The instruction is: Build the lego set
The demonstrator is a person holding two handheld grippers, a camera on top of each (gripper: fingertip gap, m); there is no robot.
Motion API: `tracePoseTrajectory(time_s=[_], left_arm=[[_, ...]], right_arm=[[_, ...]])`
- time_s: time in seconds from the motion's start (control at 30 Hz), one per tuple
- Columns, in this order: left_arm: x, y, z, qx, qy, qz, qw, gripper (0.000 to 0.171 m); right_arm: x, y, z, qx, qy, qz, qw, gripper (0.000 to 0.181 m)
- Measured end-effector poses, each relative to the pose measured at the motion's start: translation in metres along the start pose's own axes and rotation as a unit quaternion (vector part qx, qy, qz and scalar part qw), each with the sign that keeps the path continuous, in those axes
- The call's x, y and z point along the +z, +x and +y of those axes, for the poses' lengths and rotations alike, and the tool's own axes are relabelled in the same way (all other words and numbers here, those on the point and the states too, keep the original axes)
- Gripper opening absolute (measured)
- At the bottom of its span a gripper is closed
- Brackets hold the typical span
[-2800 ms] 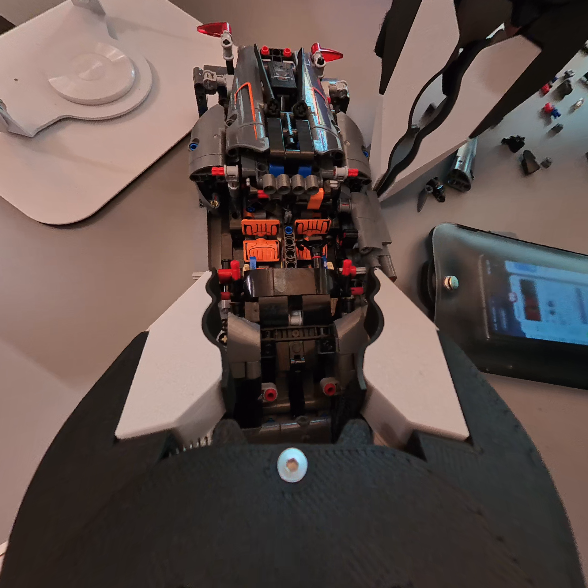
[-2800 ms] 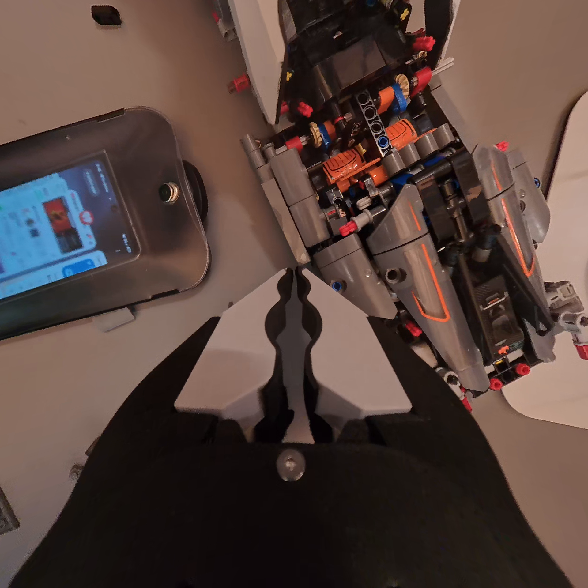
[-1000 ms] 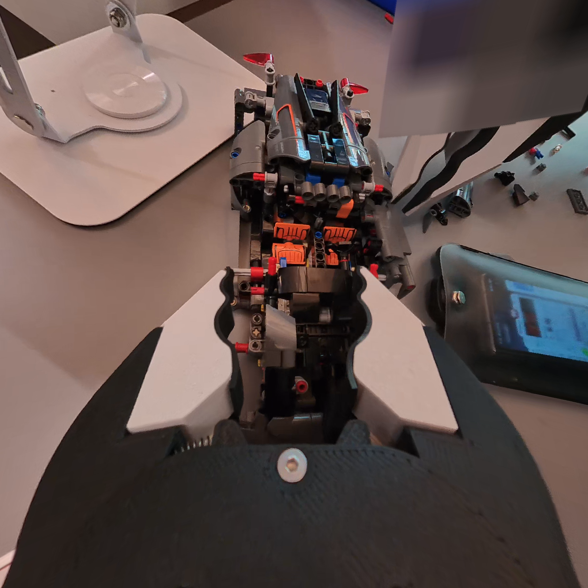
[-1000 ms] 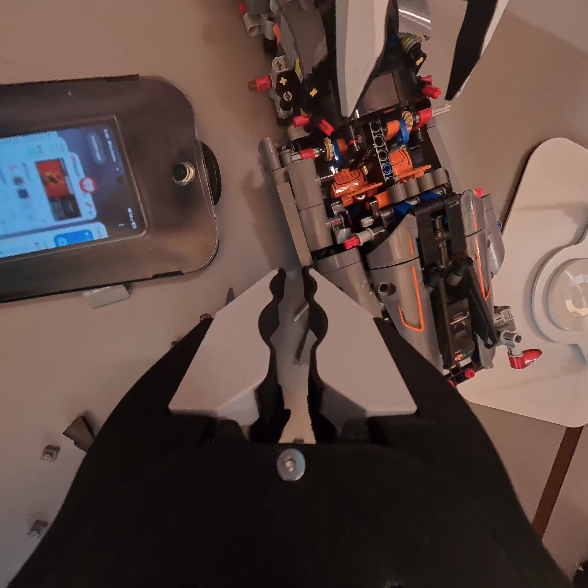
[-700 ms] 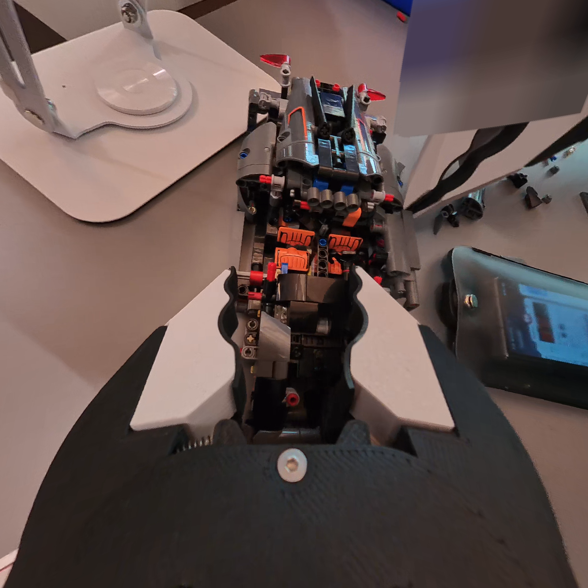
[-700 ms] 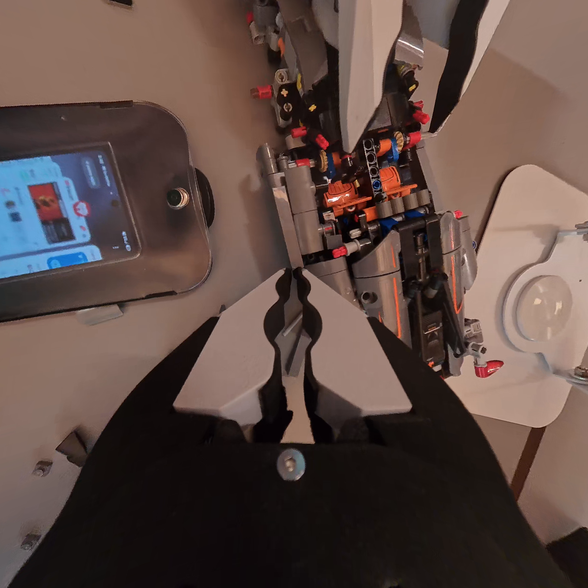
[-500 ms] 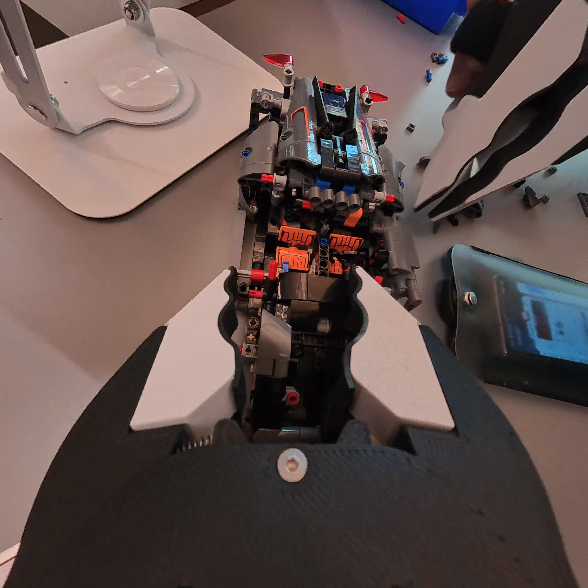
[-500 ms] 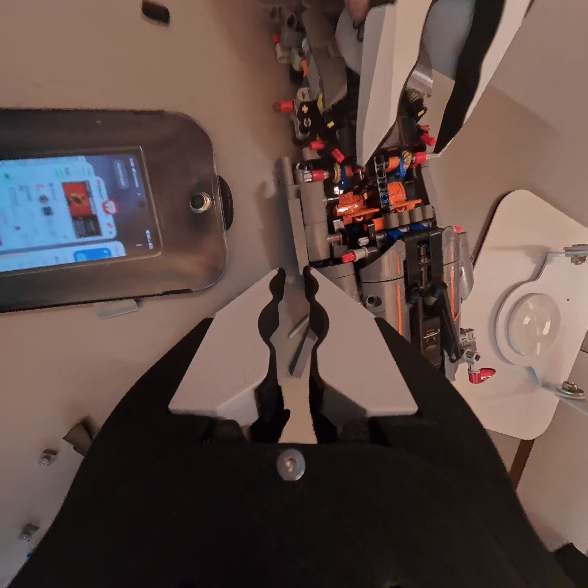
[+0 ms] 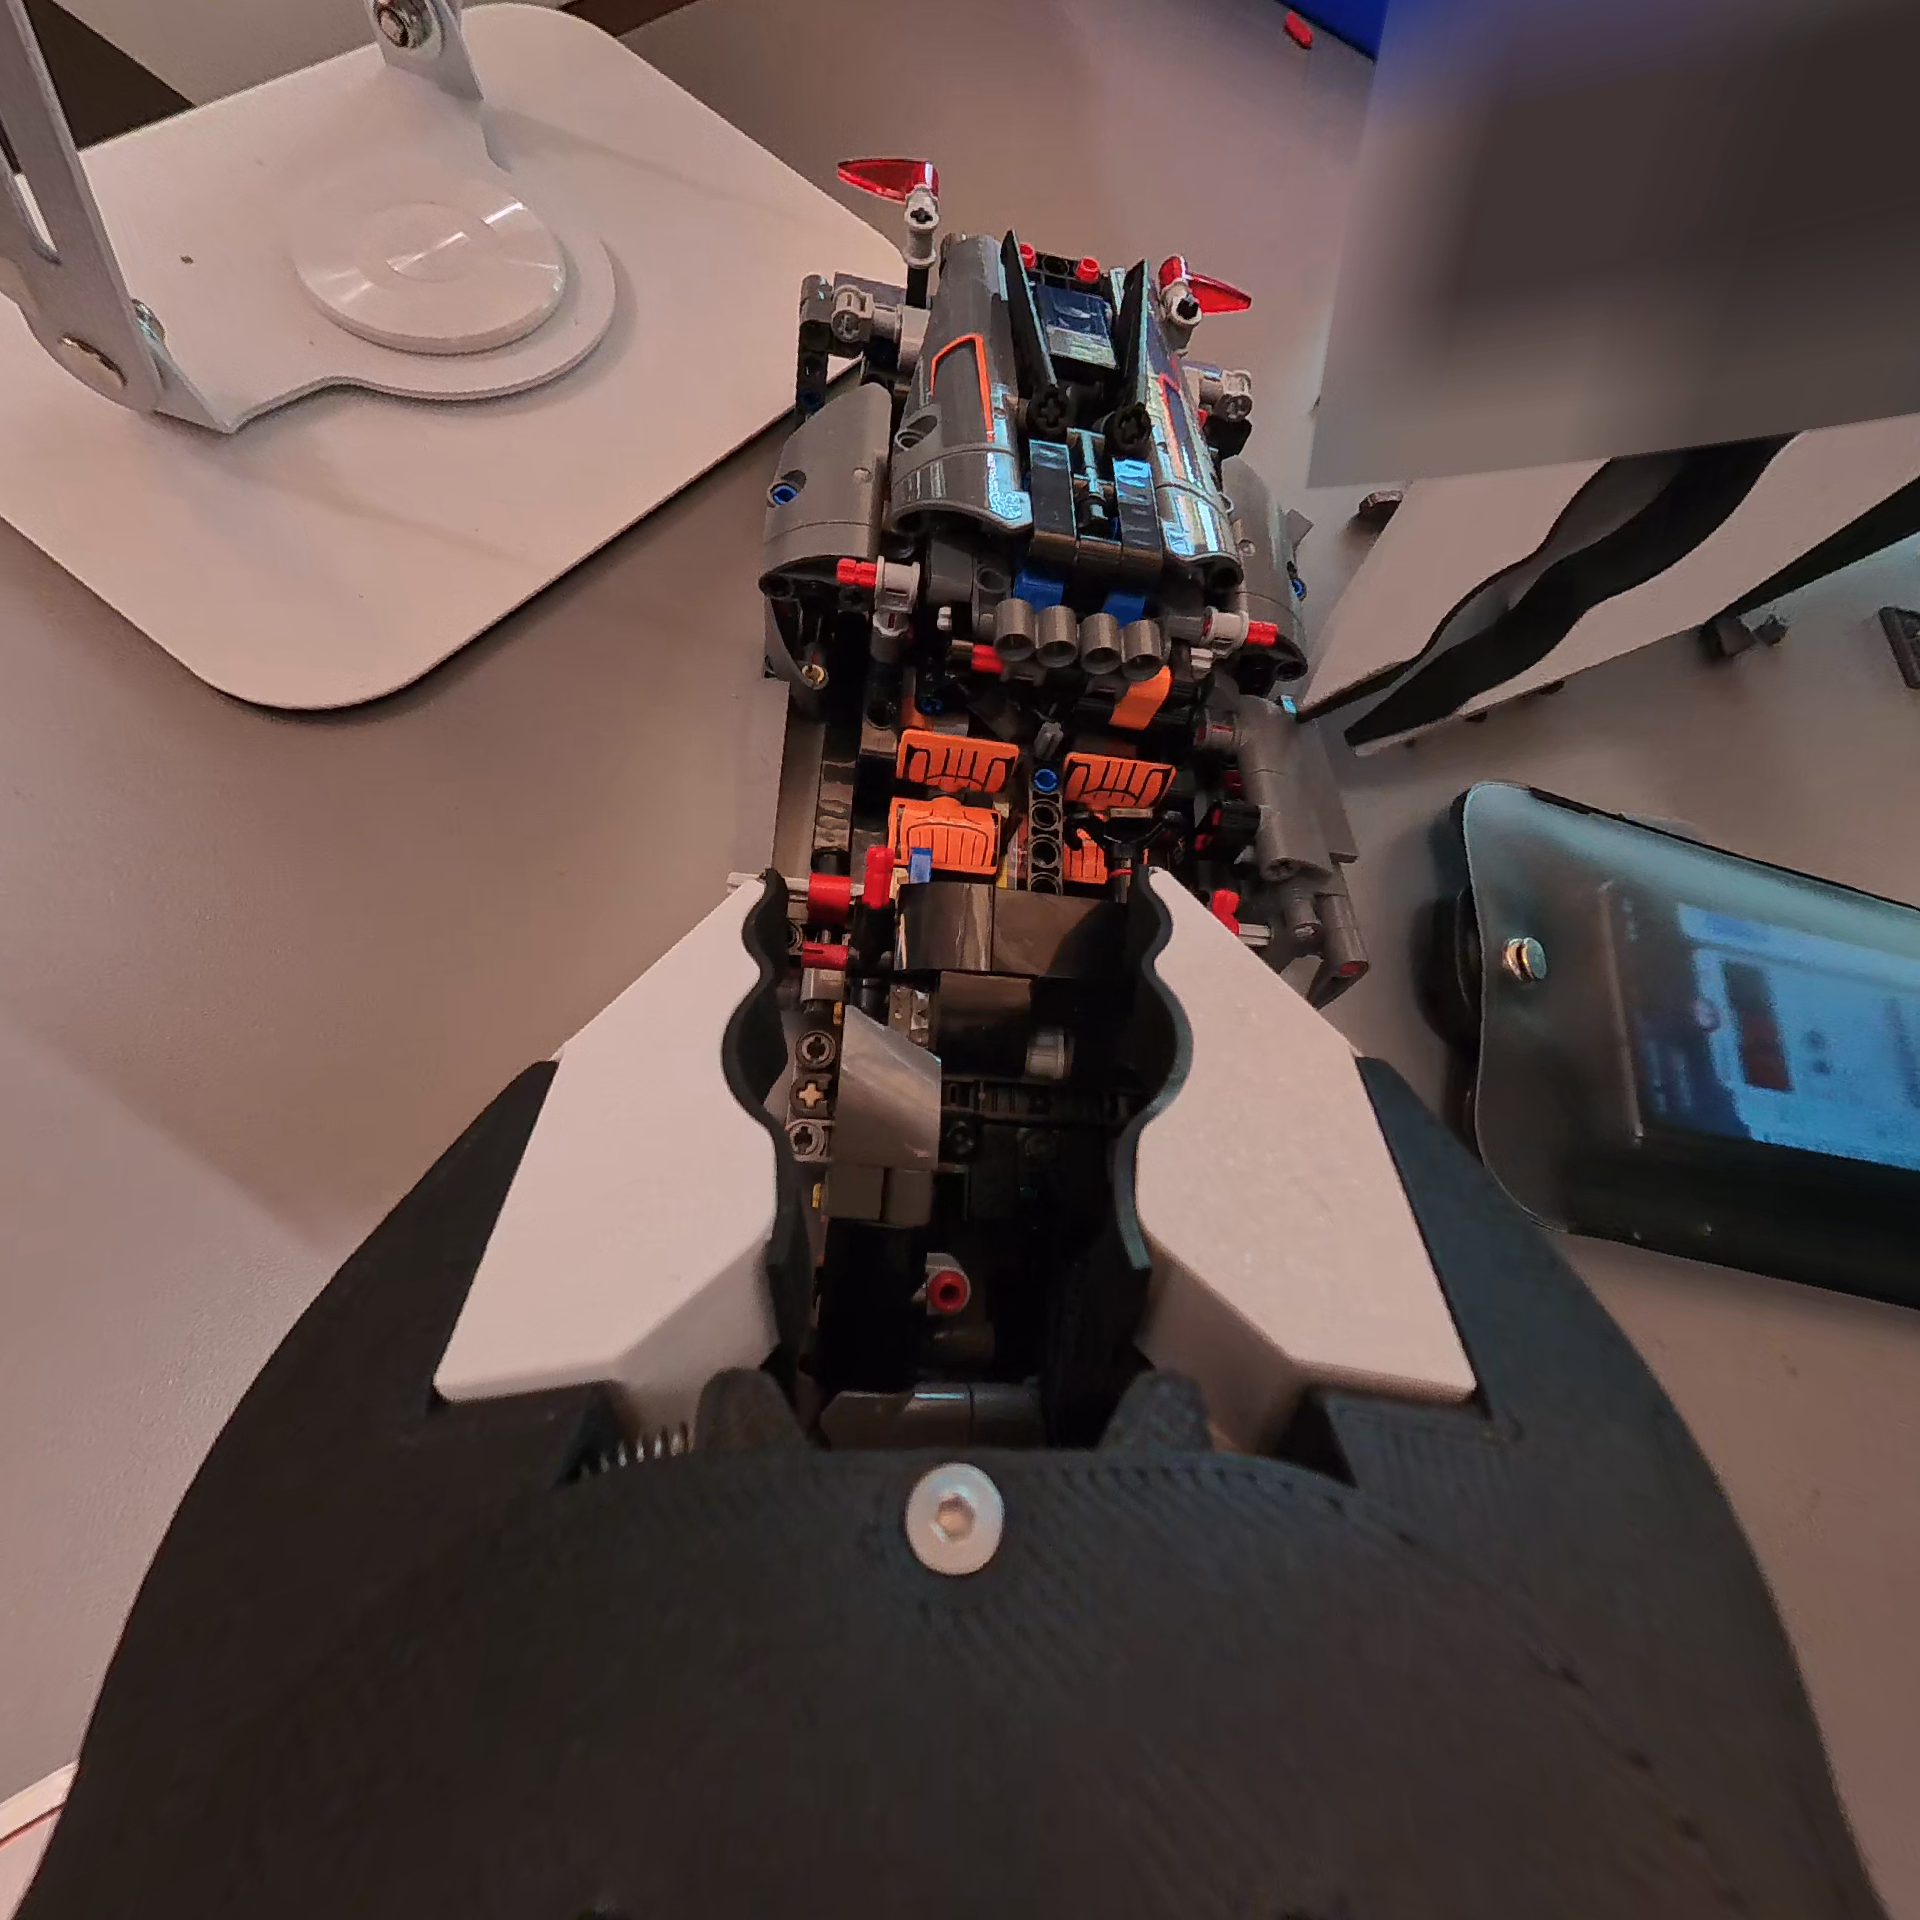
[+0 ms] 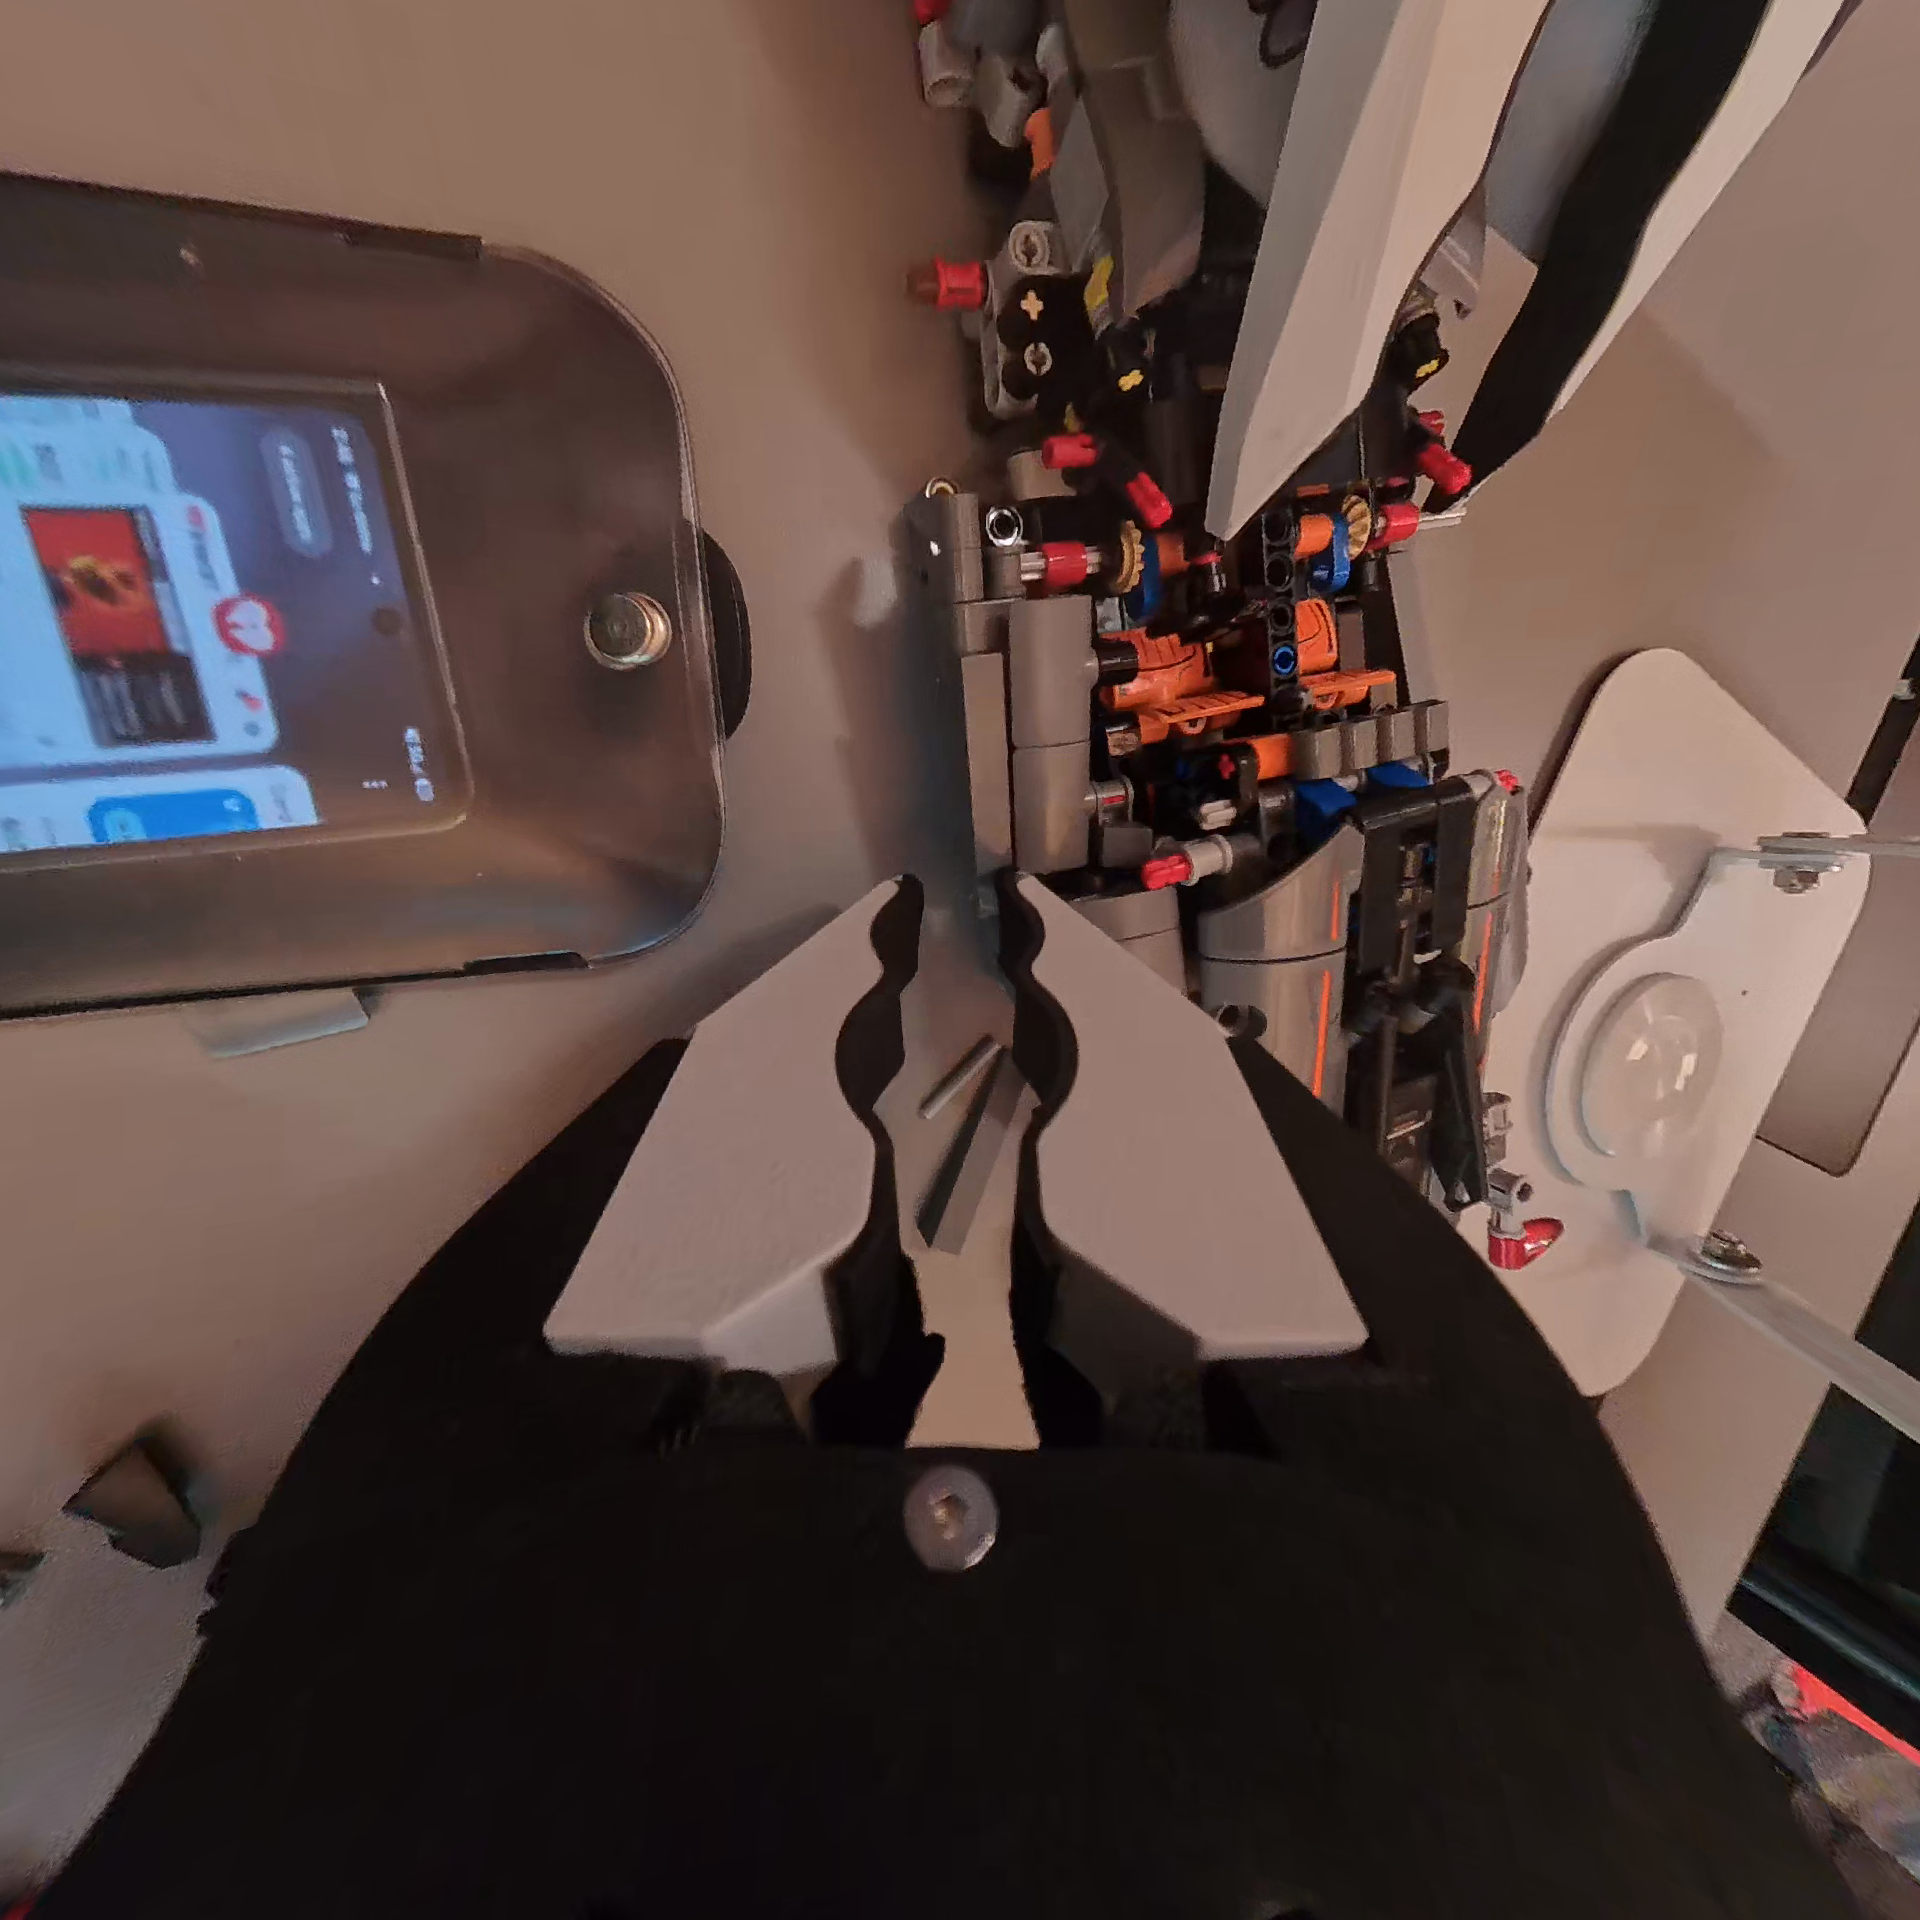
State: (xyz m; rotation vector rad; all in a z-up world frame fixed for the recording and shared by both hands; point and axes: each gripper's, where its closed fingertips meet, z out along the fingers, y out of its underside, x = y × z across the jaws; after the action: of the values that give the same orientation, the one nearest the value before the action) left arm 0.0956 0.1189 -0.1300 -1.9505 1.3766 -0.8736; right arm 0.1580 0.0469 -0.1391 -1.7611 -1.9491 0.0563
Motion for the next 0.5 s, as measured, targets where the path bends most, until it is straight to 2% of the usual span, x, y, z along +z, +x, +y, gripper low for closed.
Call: tracePoseTrajectory(time_s=[0.2, 0.3, 0.5], left_arm=[[0.0, 0.0, 0.0, 0.001, -0.001, 0.0, 1.0, 0.062], [0.0, 0.0, 0.0, 0.002, -0.001, 0.0, 1.0, 0.062], [0.0, 0.001, 0.0, 0.002, 0.0, 0.001, 1.0, 0.062]], right_arm=[[0.002, 0.003, 0.0, -0.033, -0.014, 0.032, 0.999, 0.008], [0.0, 0.003, -0.001, -0.03, 0.001, 0.026, 0.999, 0.009], [-0.006, 0.017, -0.022, -0.021, 0.072, 0.071, 0.995, 0.045]])
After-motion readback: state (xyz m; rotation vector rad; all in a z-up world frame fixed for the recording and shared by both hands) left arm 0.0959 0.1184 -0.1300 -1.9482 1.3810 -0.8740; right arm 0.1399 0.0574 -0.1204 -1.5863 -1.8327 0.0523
